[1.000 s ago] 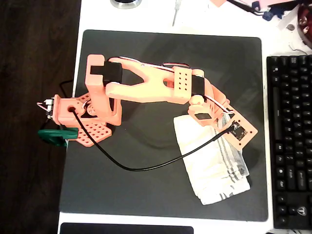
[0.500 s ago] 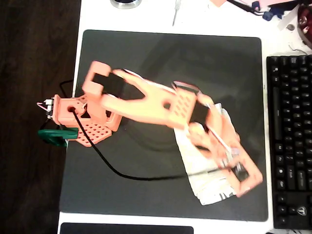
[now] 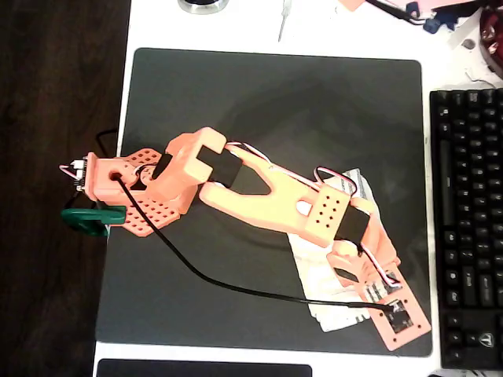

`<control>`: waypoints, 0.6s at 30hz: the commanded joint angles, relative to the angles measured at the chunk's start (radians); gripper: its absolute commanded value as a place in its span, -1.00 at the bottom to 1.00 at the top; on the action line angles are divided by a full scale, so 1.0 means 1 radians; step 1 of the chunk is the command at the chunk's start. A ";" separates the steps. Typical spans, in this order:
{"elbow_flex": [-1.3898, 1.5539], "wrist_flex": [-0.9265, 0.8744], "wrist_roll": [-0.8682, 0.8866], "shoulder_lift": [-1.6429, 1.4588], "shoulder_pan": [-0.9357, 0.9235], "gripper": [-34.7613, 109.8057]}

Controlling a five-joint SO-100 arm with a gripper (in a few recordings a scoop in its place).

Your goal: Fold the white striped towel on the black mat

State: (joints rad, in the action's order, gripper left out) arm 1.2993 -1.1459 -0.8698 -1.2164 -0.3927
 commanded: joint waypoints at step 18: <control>1.005 0.258 -0.095 -0.762 -0.086 -0.26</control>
State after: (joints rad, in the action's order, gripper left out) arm 2.2841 -0.9158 -0.9603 -1.9742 -0.4633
